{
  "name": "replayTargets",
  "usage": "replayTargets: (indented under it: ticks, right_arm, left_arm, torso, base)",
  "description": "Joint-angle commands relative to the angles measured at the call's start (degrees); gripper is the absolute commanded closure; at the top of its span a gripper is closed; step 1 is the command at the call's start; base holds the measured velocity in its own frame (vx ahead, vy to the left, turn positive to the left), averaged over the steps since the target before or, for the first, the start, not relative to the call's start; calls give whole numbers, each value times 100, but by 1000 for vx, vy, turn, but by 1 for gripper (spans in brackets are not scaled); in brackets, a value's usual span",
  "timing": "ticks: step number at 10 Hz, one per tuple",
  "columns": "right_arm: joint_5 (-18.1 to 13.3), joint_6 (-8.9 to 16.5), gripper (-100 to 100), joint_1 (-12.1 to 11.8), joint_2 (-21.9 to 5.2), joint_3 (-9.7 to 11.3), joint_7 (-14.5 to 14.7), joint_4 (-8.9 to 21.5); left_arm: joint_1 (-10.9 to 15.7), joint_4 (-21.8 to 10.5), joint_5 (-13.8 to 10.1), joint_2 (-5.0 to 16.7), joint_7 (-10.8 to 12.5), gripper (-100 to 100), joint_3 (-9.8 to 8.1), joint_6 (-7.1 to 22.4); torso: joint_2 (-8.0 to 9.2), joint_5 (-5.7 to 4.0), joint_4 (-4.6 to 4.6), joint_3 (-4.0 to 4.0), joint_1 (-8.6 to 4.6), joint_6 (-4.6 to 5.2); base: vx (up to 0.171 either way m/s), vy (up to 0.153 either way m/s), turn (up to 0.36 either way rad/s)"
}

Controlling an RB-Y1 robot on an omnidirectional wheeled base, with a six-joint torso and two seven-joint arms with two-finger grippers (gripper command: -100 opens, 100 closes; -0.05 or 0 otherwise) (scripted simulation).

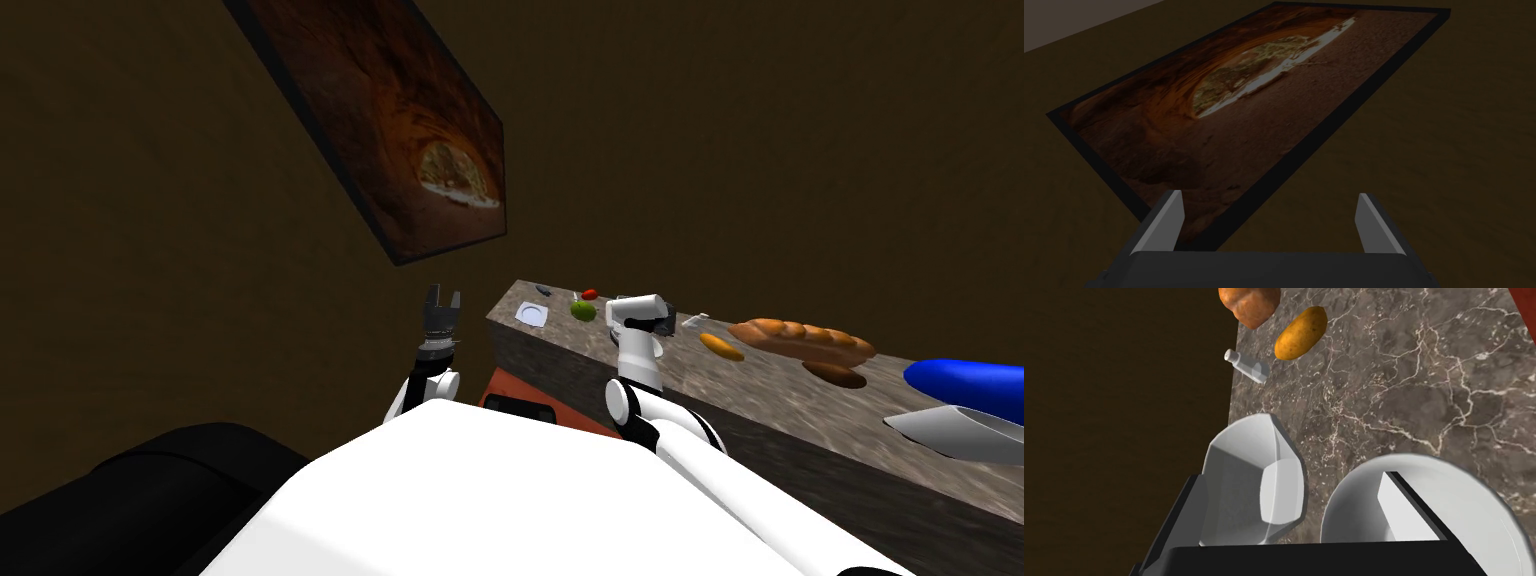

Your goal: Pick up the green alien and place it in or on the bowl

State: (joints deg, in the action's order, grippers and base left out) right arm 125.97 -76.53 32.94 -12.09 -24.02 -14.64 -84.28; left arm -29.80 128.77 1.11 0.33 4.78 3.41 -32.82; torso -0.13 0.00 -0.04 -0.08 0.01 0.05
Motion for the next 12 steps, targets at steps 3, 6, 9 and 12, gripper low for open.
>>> replayTargets:
  ticks: [3, 6, 9, 12]
  right_arm:
    - [558, -239, -100, 153, 69, 47, -32, 156]
    - [1087, -536, -100, 377, 155, 115, -59, 371]
    - [1526, -806, -100, 581, 235, 180, -84, 568]
    - [2003, -1042, -100, 758, 303, 237, -107, 736]
  left_arm:
    - [0, 0, 0, 0, 0, 0, 0, 0]
    - [0, 0, 0, 0, 0, 0, 0, 0]
    - [0, 0, 0, 0, 0, 0, 0, 0]
    - [0, 0, 0, 0, 0, 0, 0, 0]
  torso:
    - [-3, 0, 0, -2, 0, 0]
    - [0, 0, 0, 0, 0, 2]
    - [0, 0, 0, 0, 0, 0]
    - [-4, 0, -2, -3, 3, 2]
  base:
    - [34, 2, 38]
    - [34, 2, 40]
    - [38, -1, 51]
    - [45, 5, 33]
